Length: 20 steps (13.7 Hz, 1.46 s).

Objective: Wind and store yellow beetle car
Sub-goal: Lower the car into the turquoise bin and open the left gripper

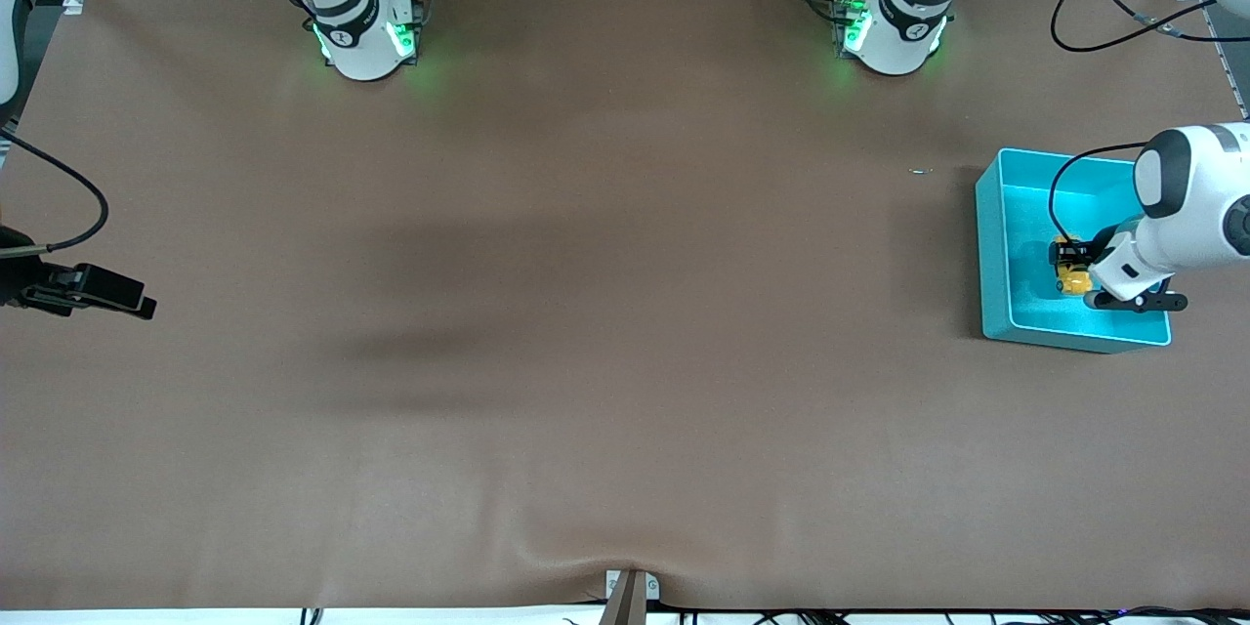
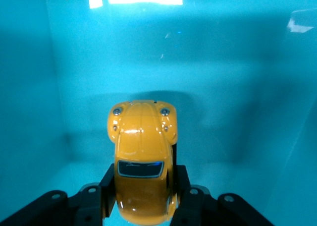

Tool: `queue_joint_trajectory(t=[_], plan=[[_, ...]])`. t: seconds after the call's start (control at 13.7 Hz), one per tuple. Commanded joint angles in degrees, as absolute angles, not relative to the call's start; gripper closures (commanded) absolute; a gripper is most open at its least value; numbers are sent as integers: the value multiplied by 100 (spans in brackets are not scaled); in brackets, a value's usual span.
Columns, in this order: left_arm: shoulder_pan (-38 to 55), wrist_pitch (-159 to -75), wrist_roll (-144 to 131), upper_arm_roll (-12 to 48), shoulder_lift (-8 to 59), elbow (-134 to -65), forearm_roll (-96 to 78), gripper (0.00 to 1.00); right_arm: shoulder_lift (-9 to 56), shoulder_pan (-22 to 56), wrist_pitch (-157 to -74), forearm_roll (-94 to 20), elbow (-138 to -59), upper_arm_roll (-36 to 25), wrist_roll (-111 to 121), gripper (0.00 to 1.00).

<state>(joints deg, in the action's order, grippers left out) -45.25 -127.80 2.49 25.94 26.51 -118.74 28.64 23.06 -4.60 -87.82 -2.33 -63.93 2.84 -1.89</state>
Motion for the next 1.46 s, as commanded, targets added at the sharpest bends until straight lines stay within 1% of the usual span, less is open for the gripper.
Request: queue_joint_trajectory(t=[0.0, 0.15, 0.22, 0.29, 0.37, 0.44, 0.95, 1.24, 1.39], plan=[[-4570, -12875, 53, 2646, 2865, -11786, 3181, 100, 2276, -492, -8789, -316, -6416, 299, -264, 0], [-4570, -12894, 53, 2646, 2909, -11795, 3190, 100, 2294, -501, -8789, -316, -6416, 299, -264, 0], [-4570, -12894, 44, 2646, 2918, -11795, 3190, 98, 2294, -501, -8789, -316, -6416, 299, -246, 0], [-4570, -12894, 44, 2646, 2935, -11786, 3190, 69, 2294, -501, -8798, -316, -6416, 299, -246, 0], [-4570, -12894, 35, 2646, 2936, -11786, 3190, 23, 2294, -501, -8798, -316, -6416, 299, -237, 0], [-4570, -12894, 35, 2654, 2936, -11786, 3190, 0, 2294, -510, -8789, -316, -6416, 299, -229, 0], [-4570, -12885, 26, 2654, 2743, -11821, 3190, 0, 2329, -527, -8789, -316, -6416, 299, -202, 0], [-4570, -12797, 96, 2663, 2462, -11874, 3182, 0, 2329, -527, -8798, -316, -6416, 299, -202, 0], [-4570, -12587, 105, 2689, 2295, -11874, 3121, 0, 2329, -527, -8798, -316, -6416, 299, -202, 0]])
